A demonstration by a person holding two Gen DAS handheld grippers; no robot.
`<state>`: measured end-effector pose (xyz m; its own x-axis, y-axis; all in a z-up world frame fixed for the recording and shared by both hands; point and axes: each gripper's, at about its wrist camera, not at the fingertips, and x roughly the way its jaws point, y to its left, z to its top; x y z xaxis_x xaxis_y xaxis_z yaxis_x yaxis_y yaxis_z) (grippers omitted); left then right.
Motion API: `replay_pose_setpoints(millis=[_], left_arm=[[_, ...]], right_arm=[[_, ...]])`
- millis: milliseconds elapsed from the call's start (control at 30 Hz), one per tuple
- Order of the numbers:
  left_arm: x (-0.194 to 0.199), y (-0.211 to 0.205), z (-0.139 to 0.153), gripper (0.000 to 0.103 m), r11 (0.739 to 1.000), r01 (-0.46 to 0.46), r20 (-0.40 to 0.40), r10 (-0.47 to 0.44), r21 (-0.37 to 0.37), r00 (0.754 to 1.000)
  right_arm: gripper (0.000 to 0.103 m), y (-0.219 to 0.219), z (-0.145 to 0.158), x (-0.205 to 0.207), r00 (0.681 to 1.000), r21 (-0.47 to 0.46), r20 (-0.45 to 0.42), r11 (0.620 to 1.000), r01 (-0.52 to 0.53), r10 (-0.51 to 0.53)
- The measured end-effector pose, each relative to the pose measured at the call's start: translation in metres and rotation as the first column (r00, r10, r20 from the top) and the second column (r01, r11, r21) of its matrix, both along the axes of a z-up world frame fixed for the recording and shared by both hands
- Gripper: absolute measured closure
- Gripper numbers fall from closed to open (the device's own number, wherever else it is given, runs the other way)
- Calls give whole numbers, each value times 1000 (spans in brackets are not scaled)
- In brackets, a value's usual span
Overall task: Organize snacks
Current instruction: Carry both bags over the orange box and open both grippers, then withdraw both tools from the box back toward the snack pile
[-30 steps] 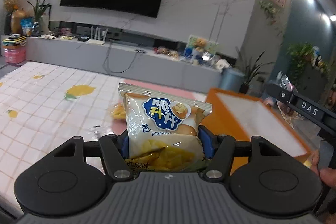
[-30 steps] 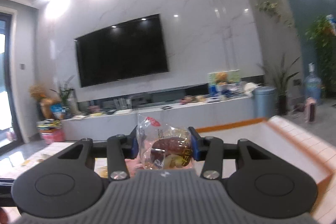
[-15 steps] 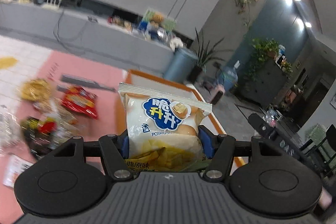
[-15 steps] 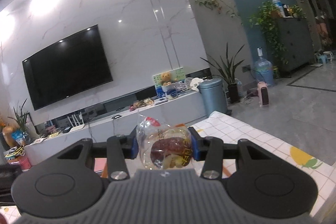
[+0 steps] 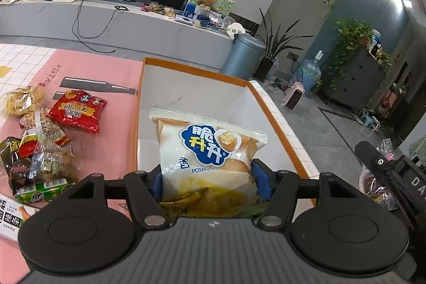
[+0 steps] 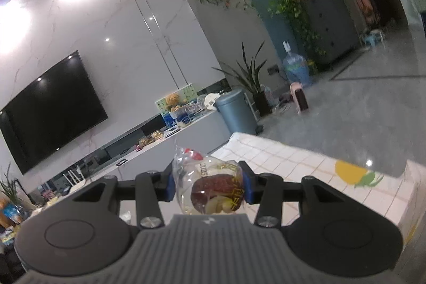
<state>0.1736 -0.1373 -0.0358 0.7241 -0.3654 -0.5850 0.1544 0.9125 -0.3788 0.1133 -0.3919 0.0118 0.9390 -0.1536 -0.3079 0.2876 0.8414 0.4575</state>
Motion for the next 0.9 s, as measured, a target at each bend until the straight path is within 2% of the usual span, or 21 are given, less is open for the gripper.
replay_pose_setpoints(millis=[100,267,400,500,633,767,833,900], left_arm=[[-4,2,3,19,1000,-2,33,2,-15,999],[-14,6,11,19,1000,1,62,0,-16,998],[-23,13,20,19,1000,-1,56,2,-7,998],[-27,17,27,19,997,-14,39,11,78,999],[-35,24,29,19,988,-34,44,27,149,999],[-35,34,23,19,989,-38,1,38,143,999],[-34,40,18,19,990,-35,-21,39,136,999],[-34,44,14,19,989,-40,-36,46,141,998]], right_arm=[[58,4,-2,-1,1000,5,-5,1000,-17,17],[58,6,-4,0,1000,33,-4,999,-31,31],[58,12,-6,0,997,24,-11,997,-77,77],[58,12,-11,6,992,75,-14,990,-120,122],[58,11,-20,13,980,179,-25,966,-188,196],[58,14,-33,26,962,276,-82,933,-230,261],[58,17,-39,32,955,317,-81,915,-248,287],[58,24,-38,34,949,308,-87,915,-262,302]])
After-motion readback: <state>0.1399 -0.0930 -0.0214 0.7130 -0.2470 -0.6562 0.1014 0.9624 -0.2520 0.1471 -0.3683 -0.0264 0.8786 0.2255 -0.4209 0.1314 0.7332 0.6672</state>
